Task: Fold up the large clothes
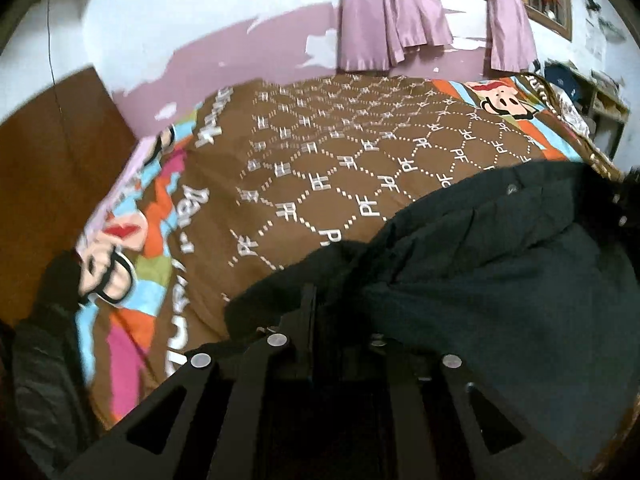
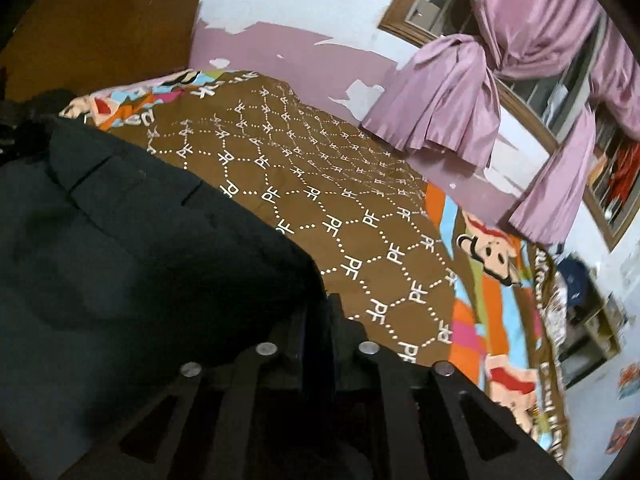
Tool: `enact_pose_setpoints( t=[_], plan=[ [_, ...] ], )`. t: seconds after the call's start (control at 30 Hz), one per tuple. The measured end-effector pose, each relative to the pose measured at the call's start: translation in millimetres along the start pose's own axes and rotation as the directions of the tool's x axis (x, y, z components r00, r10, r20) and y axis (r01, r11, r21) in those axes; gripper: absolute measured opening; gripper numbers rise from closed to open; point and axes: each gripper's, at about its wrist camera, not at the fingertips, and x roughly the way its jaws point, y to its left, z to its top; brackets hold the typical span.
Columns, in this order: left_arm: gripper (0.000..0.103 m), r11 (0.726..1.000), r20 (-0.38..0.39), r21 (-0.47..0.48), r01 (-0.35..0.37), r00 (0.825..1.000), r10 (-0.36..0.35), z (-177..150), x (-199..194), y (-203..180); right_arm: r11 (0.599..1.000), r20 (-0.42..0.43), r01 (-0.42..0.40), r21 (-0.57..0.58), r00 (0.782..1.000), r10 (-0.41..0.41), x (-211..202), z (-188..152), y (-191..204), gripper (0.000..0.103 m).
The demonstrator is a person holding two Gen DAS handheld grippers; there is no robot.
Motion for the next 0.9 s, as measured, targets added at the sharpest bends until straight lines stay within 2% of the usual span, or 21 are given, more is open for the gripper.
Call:
enact_pose_setpoints(
  t=[0.03, 0.07, 0.1, 0.17, 0.23, 0.27, 0.33, 0.37, 0.43, 0.5, 0.6, 0.67, 0.8, 0.9],
  plan=[
    [0.011, 1.0, -0.002, -0.022, 0.016, 1.0, -0.016, -0.7, 2.1, 2.7, 1.0, 0.013, -0.012, 0.016, 1.0, 0.012, -3.4, -0.4, -2.4, 0.025],
    [0.013, 0.999, 0.007, -0.041, 0.018, 1.0, -0.018, -0.9, 0.7, 4.6, 0.999, 0.036, -0.02, 0.036, 0.999, 0.019, -11.3, -0.9, -6.1, 0.039],
    [0.02, 0.998, 0.024, -0.06, 0.009, 1.0, -0.007, -0.8, -3.8, 6.1, 0.999, 0.057, -0.017, 0.046, 0.998, 0.015, -19.4, -0.2, -7.9, 0.055],
    [0.041, 0.996, 0.083, -0.08, -0.025, 0.996, 0.032, -2.6, -18.9, 5.0, 0.998, 0.129, -0.01, 0.058, 0.992, 0.002, -49.2, -3.0, -13.7, 0.064],
    [0.091, 0.993, 0.188, -0.107, -0.054, 0.979, 0.074, -8.1, -43.2, 4.4, 0.998, 0.172, -0.022, 0.062, 0.985, 0.011, -76.8, -8.4, -16.9, 0.073],
    [0.097, 0.991, 0.253, -0.125, -0.044, 0.964, 0.075, -14.3, -58.6, 4.7, 0.997, 0.183, -0.028, 0.069, 0.983, 0.015, -87.6, -11.8, -17.0, 0.076],
    [0.099, 0.991, 0.352, -0.131, 0.009, 0.935, 0.038, -27.1, -81.8, 4.5, 0.992, 0.193, -0.092, 0.088, 0.978, 0.074, -103.4, -21.1, -18.2, 0.078],
    [0.099, 0.992, 0.371, -0.118, 0.034, 0.928, 0.013, -32.8, -90.6, 3.3, 0.988, 0.185, -0.124, 0.095, 0.977, 0.105, -105.8, -25.1, -17.9, 0.079],
    [0.1, 0.992, 0.353, -0.085, 0.091, 0.934, -0.055, -37.8, -96.3, -0.5, 0.974, 0.151, -0.2, 0.111, 0.971, 0.182, -103.1, -34.6, -12.9, 0.081],
    [0.1, 0.986, 0.305, -0.051, 0.156, 0.943, -0.134, -39.6, -92.7, -8.5, 0.964, 0.114, -0.237, 0.124, 0.968, 0.223, -93.7, -41.1, -5.3, 0.082],
    [0.1, 0.982, 0.204, -0.01, 0.19, 0.962, -0.184, -38.1, -73.3, -25.9, 0.944, 0.05, -0.273, 0.184, 0.962, 0.268, -65.2, -45.7, 3.3, 0.083],
    [0.1, 0.978, 0.158, -0.004, 0.207, 0.966, -0.204, -37.3, -60.2, -31.6, 0.927, 0.041, -0.289, 0.238, 0.957, 0.288, -47.7, -44.4, 3.1, 0.09],
    [0.101, 0.988, 0.162, -0.008, 0.155, 0.975, -0.151, -39.6, -40.8, -36.4, 0.926, 0.018, -0.268, 0.267, 0.962, 0.273, -10.1, -34.5, 2.4, 0.096],
    [0.102, 0.994, 0.131, -0.047, 0.101, 0.987, -0.094, -31.5, -22.8, -30.5, 0.936, -0.01, -0.224, 0.272, 0.972, 0.235, 12.2, -26.8, -2.1, 0.097]
  ],
)
